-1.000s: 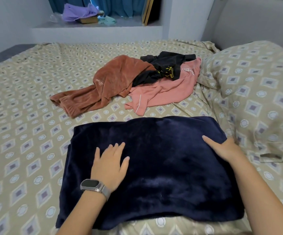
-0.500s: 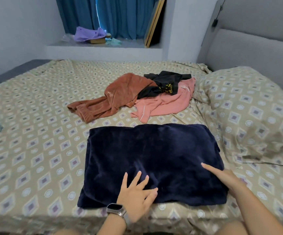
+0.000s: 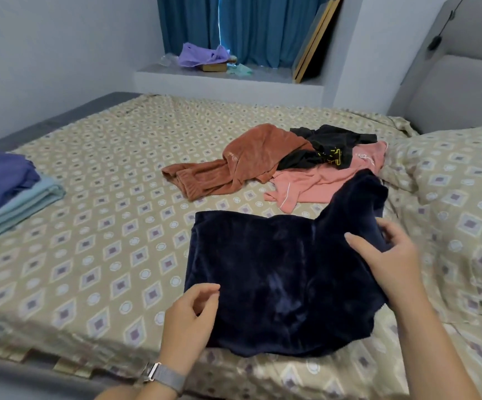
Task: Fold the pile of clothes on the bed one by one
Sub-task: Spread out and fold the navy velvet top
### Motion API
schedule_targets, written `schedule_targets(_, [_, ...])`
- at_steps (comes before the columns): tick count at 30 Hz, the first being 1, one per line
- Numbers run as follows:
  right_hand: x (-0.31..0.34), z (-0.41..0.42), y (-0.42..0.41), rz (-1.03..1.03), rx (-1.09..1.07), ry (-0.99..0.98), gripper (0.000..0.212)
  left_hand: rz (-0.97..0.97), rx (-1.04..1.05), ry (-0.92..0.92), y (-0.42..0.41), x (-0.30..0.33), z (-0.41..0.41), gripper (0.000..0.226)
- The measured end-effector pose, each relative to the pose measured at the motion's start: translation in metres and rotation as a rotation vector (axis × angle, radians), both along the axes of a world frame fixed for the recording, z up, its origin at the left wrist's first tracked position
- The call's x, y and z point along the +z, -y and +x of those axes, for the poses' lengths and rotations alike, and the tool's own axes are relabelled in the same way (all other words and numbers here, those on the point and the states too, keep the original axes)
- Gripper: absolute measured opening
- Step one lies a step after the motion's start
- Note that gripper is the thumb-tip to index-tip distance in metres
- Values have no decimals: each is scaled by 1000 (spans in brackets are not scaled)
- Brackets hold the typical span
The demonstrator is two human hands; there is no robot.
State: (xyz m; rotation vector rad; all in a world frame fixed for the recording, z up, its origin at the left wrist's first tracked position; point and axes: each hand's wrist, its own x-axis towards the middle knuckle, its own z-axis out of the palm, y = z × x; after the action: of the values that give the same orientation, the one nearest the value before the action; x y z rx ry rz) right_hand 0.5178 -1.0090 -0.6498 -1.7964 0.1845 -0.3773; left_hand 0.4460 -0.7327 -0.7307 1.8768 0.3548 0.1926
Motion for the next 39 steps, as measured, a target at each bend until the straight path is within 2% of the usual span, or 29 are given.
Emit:
schedule_targets(2, [18,9,-30,-62,115,41,33,-173,24,-48,-7,3,6,16])
schedule_targets(4, [28,14,-63,-131,228,68,35,-429,54,-95,-13,9,15,11])
schedule_targets(8, [16,13,-144,-306,430,123,39,-863,153,-144,-31,16,31,32])
schedule_targets(11, [-14,2,-197,-442,686,76,43,-1019,163,-171,-44,21,38,45])
schedule_targets(14, [-39,-8,-225,-678,958,-129,46,-904,151,-229,-52,19,41,54])
schedule_targets(17, [-40,-5,-228,-813,1071,-201,36,-733,95,-262,-57,10,42,44])
schedule_targets(20, [-26,5,-212,-713,1248,-341,23,-576,162,-282,-61,3,45,49])
schedule_targets(22, [-14,10,-195,-565,1318,-413,17,-497,164,-313,-60,-1,47,52])
schedule_targets(24, [-7,20,-180,-307,1171,-394,10,-349,121,-319,-58,-3,47,56])
schedule_targets(26, [-11,33,-165,-73,808,-307,6,-196,105,-287,-53,-5,45,55])
schedule_targets(27, [-18,41,-157,-65,605,-230,8,-133,96,-262,-51,-6,44,54])
schedule_targets(28, [-25,48,-150,-150,431,-161,18,-73,87,-235,-50,-7,43,50])
schedule_targets(30, [-39,56,-144,-383,293,-118,51,51,71,-206,-50,-9,44,33])
schedule_targets(33, [-57,57,-160,-632,419,-149,77,215,6,-304,-55,-14,49,18])
schedule_targets(35, [-75,51,-184,-918,508,-204,90,289,-25,-381,-57,-18,52,19])
schedule_targets(37, [-90,48,-201,-1076,482,-226,97,314,-2,-400,-60,-24,54,21])
schedule_targets(39, [-99,51,-208,-1133,423,-223,97,278,57,-343,-60,-26,54,23])
